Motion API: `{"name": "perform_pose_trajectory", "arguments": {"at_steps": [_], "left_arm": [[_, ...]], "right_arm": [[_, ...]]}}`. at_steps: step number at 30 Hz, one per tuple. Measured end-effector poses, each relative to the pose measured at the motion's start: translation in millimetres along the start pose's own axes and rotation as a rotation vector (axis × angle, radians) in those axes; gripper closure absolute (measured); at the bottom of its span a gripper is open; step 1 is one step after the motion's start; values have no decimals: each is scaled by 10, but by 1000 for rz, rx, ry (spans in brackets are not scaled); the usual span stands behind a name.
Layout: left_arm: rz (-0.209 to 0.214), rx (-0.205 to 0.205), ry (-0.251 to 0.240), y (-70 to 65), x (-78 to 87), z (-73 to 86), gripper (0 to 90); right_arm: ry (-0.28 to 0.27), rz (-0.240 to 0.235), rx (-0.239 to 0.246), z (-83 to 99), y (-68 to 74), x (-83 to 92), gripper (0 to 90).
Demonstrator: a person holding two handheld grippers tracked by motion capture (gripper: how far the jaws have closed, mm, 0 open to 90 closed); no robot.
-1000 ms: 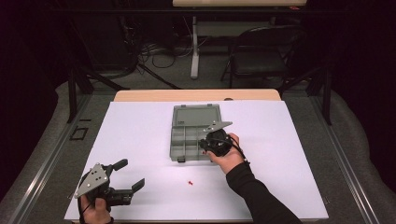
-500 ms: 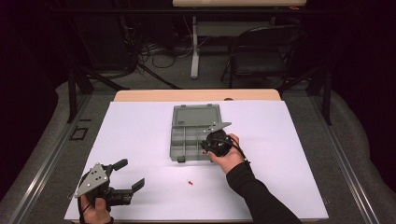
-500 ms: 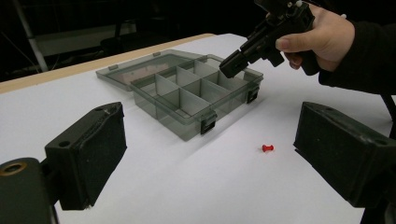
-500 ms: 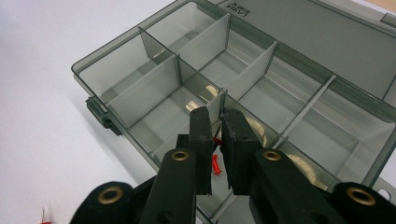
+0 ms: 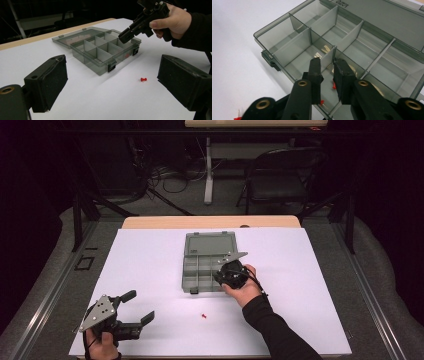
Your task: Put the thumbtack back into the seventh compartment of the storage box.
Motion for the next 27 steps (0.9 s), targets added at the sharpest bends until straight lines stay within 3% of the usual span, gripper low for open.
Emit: {"name": "perform_pose_trajectory", "arguments": {"at_steps": [11,27], "left_arm": [[-2,-3,-1,-2,1,-2,89],[-2,-4,-2,-7,-1,-4,89]], "right_arm": [[-27,-12,11,28,82,73,567],[-76,-56,83,141,439,278,524]]}}
Point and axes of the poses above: each handheld gripper's, and its own axes: x roughly backward along the jaws, z roughly out of its underside, y roughly to its left, the point moved 1 cm from there along -x, roughly forward along the jaws, and after that the axes turned 4 degrees about -x, right-handed, at the moved point
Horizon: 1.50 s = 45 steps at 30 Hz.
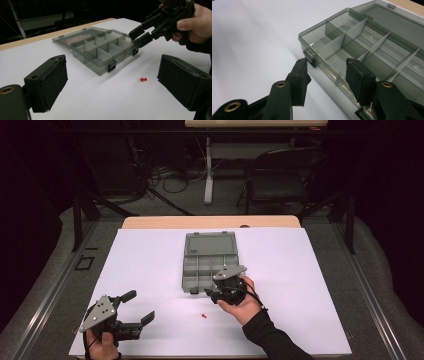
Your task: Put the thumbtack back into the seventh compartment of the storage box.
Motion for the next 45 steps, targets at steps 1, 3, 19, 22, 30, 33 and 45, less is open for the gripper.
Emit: {"name": "perform_pose_trajectory", "arguments": {"at_steps": [1,3,19,22,30,33,45], "left_arm": [[1,1,0,-1,-1,0,89],[1,1,-1,-2,-1,-1,89],[0,0,-1,-2,-1,1,89],[0,-1,0,-1,-1,1,89],[-1,-2,1,2,2,1,89],[0,-2,1,1,1,2,89],[4,5,2,6,-4,6,89]], "right_arm": [[-3,-5,2,8,19,5,523],[-4,-13,1,22,53,15,523],[-18,-42,9,138,202,17,525],[-15,-43,17,174,223,4,536],[3,-65,27,276,301,-48,594],[18,-71,39,309,331,-68,608],[70,-90,44,420,369,-173,664]]}}
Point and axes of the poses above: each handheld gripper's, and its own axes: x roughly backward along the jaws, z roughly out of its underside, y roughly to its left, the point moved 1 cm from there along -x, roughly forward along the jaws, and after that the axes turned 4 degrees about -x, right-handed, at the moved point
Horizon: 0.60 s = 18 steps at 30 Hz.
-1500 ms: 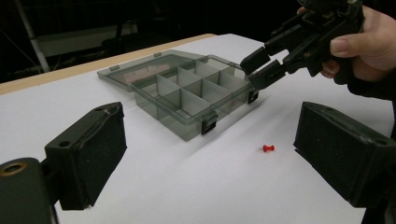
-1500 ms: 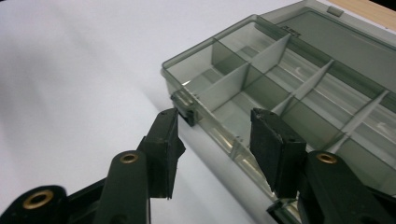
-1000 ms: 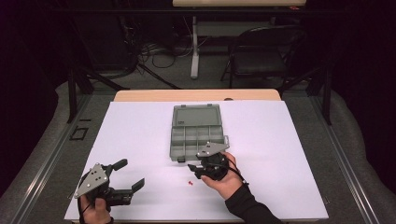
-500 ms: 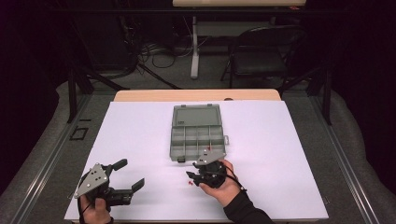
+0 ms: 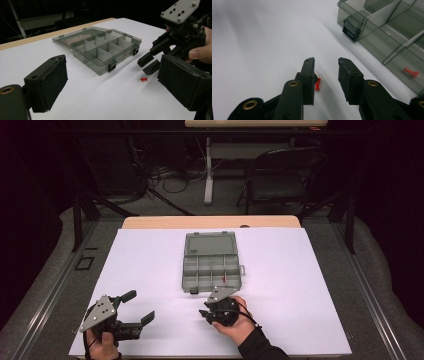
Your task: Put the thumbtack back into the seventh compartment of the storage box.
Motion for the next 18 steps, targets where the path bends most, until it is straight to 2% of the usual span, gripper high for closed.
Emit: {"name": "perform_pose_trajectory", "arguments": {"at_steps": [18], "left_arm": [[-14,3,2,11,9,7,89]], "right_arm": [[46,-33,14,39,30,-132,738]]}}
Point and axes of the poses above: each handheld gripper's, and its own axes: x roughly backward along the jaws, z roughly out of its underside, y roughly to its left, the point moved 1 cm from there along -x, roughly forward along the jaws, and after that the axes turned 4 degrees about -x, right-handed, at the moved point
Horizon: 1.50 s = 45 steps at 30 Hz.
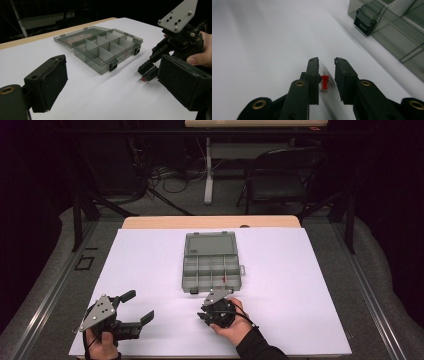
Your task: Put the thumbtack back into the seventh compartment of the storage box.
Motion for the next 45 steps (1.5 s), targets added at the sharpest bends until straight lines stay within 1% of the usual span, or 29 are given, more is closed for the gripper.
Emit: {"name": "perform_pose_trajectory", "arguments": {"at_steps": [5,11,19,23,31,36,39,45], "left_arm": [[-5,3,-2,-4,9,3,89],[-7,1,-1,-3,29,8,89],[-7,-1,2,0,25,5,89],[-6,-1,1,-4,19,2,89],[-7,-1,2,-2,20,2,89],[-7,1,-1,1,24,4,89],[-8,3,-5,-2,26,3,89],[-9,6,-6,0,30,3,89]], "right_arm": [[10,-6,1,8,0,-32,754],[17,-1,11,15,8,-64,780],[16,-3,15,23,6,-58,800],[18,-4,12,27,7,-53,828],[16,-12,15,24,11,-49,831],[-1,-11,9,4,0,0,831],[-15,-17,-4,-23,-19,47,831],[-54,-7,-14,-124,-64,189,832]]}}
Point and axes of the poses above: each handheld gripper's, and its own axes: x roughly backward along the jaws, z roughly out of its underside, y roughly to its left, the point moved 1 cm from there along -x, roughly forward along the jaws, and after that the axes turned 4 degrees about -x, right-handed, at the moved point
